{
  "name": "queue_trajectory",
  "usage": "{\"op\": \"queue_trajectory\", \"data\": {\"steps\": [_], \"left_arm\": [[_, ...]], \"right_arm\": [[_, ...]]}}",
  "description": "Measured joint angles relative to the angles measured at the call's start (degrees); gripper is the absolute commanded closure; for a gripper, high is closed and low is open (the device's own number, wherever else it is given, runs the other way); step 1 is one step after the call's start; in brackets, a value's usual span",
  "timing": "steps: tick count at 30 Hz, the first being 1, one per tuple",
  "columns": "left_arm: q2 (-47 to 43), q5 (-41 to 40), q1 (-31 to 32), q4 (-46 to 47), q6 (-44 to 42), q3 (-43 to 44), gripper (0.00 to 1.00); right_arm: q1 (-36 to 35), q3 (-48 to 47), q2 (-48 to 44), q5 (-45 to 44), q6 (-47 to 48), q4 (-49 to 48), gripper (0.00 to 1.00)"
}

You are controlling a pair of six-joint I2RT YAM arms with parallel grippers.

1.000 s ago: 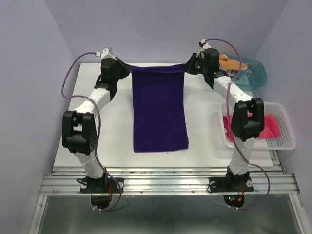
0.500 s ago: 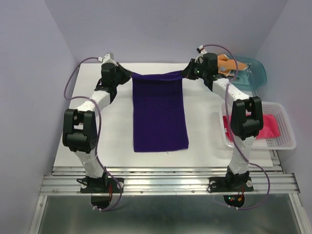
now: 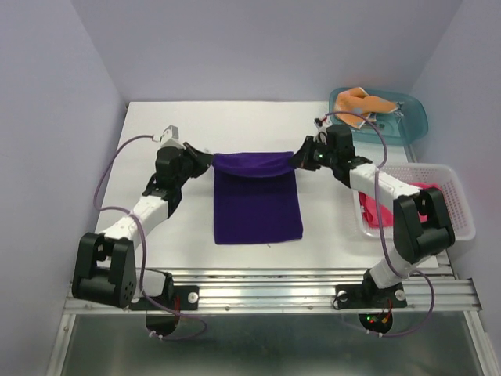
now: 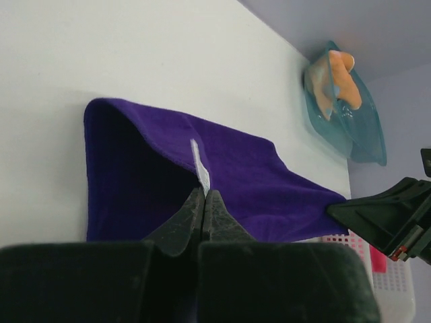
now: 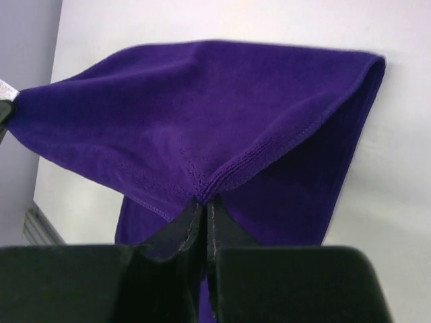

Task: Fold and stack the towels
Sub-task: Fold the towel

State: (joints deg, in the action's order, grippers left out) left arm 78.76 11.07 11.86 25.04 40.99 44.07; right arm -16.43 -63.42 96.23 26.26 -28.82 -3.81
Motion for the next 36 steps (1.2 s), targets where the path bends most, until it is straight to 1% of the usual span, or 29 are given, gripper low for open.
{"op": "queue_trajectory", "data": {"steps": [1,2,5,8,12,17,26,31,36], "left_arm": [[-2.03,-0.22,0.26,0.28,0.31,-2.03,1.00],[-5.60,-0.76,0.72,0.39,1.03,-6.05,1.00],[-9.97,-1.68,1.62,0.79,2.45,-11.58,1.00],[-16.26,-2.36,2.60,-0.68,4.04,-17.62,1.00],[-22.32,-3.43,3.96,-2.86,5.46,-21.14,1.00],[-28.52,-5.11,5.99,-4.59,6.99,-24.92,1.00],[-31.39,-5.51,8.09,-8.26,9.49,-30.62,1.00],[-31.06,-5.40,8.59,-10.05,10.82,-31.43,1.00],[-28.89,-5.16,9.35,-10.64,12.09,-32.68,1.00]], "right_arm": [[-0.50,1.60,-1.31,-0.20,-0.15,-0.09,0.99],[-1.68,4.83,-4.48,-0.59,-0.52,0.35,0.99],[-2.95,8.83,-8.94,-1.97,-1.01,-0.57,0.99],[-4.02,13.29,-14.12,-3.15,-1.49,-0.26,0.99],[-5.09,17.40,-19.19,-4.28,-2.27,-0.07,0.99],[-5.90,21.55,-22.69,-4.81,-3.06,0.13,0.99],[-7.78,30.27,-26.27,-4.90,-5.97,0.42,0.99],[-8.41,33.27,-26.12,-5.07,-7.15,0.57,0.99],[-8.44,34.67,-24.79,-5.09,-8.13,0.26,0.99]]}}
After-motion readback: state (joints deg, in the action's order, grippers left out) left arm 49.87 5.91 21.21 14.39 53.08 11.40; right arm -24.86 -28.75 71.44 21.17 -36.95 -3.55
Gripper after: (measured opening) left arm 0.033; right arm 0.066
